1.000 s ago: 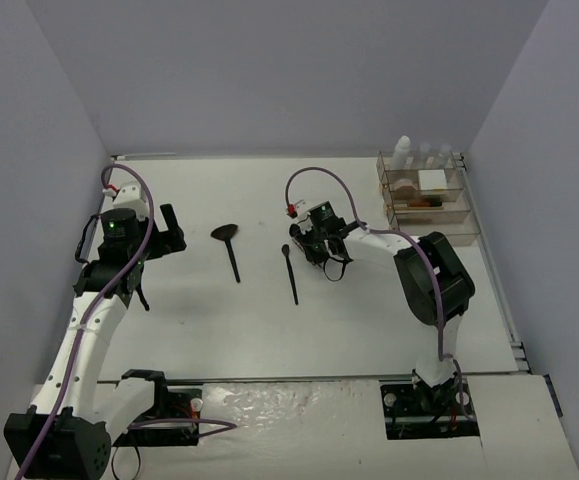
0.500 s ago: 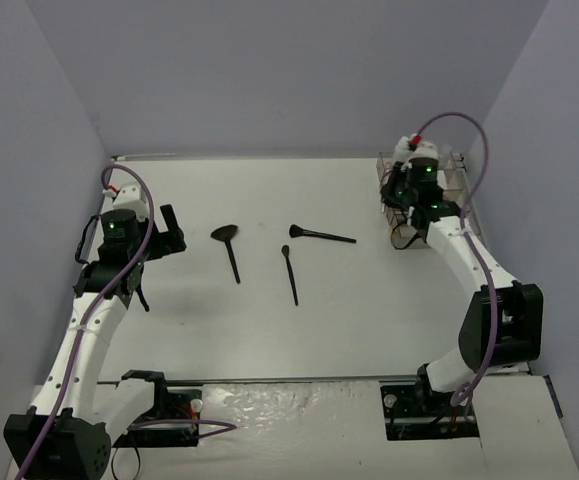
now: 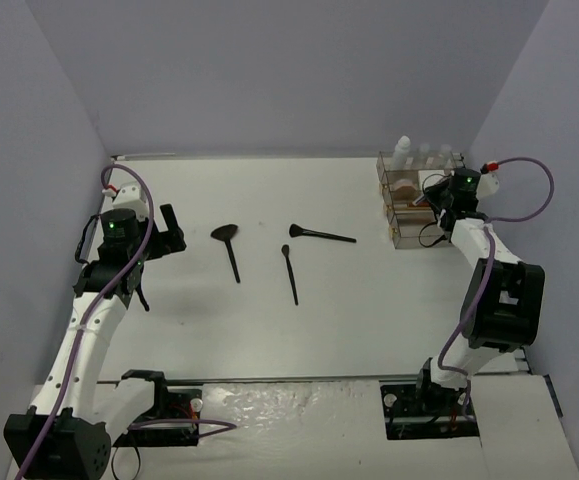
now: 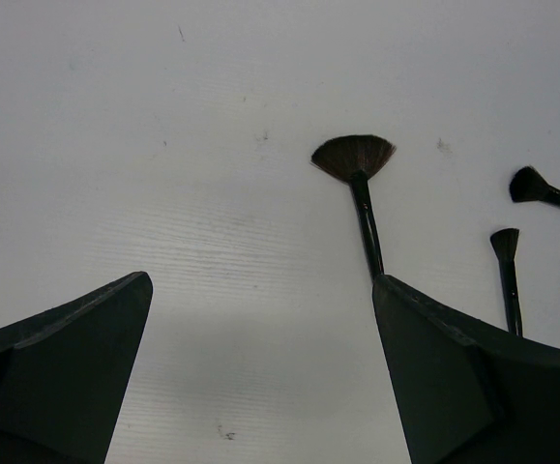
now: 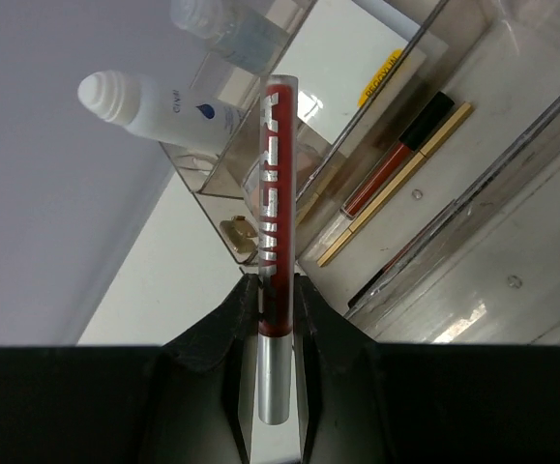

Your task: Organize the makeup

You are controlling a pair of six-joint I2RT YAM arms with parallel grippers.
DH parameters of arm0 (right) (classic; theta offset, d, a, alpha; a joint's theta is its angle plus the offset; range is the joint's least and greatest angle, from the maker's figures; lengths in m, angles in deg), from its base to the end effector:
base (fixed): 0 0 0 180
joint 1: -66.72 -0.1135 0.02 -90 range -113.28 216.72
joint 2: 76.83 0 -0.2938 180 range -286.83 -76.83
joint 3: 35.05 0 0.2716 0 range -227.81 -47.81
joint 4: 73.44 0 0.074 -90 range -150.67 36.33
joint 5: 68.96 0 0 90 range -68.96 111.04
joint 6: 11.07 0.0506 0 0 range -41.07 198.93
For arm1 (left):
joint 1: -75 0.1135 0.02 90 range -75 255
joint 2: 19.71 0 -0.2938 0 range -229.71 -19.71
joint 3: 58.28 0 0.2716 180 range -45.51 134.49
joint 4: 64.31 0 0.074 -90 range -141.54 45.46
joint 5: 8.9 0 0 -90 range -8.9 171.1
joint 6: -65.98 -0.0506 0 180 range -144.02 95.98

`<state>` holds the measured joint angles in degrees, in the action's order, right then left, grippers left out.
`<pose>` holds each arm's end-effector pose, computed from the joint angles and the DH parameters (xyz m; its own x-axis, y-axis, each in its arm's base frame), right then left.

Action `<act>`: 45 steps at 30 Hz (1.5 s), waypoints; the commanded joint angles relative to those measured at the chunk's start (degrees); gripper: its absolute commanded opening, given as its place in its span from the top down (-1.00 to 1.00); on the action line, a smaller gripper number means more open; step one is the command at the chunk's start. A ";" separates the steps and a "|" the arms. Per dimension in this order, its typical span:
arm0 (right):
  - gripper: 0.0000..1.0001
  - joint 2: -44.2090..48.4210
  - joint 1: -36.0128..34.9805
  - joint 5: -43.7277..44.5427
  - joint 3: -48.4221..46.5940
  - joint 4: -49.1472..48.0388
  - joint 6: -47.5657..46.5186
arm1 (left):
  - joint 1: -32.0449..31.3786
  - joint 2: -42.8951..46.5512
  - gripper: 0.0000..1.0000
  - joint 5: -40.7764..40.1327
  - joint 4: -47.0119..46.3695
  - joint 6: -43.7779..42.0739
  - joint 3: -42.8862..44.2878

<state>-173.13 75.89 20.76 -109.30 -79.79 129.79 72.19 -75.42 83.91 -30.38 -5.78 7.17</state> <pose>0.4185 -0.0673 0.2698 -0.0486 0.7935 -0.6066 0.3049 0.5902 0.7475 0.2354 -0.0140 0.3512 -0.4180 -0.2925 -0.8601 -0.0392 0.9517 -0.3046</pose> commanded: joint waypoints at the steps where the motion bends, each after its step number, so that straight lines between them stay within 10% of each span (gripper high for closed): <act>1: 1.00 -3.74 -0.15 4.46 -5.62 -5.40 8.10 | 0.44 0.97 -0.94 0.14 -2.57 0.13 1.59; 9: 0.91 -9.27 -0.20 6.40 -6.44 -6.57 11.65 | 0.44 0.86 -0.94 0.27 -2.62 0.22 1.63; 22: -0.07 -9.40 -0.14 3.70 -5.42 -8.08 9.22 | 0.44 0.68 -0.94 0.16 -2.56 0.13 1.63; 29: -0.19 -2.08 -2.48 1.96 -4.61 -5.33 -2.96 | 0.44 1.17 -0.94 -0.05 -2.54 0.13 1.63; 45: -0.19 10.62 -40.77 7.44 -0.48 16.38 -38.77 | 0.35 1.83 -0.94 -1.23 -2.71 -0.40 1.28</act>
<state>-161.98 41.28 24.81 -110.98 -69.69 98.99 72.19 -74.63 83.63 -30.38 -5.80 7.15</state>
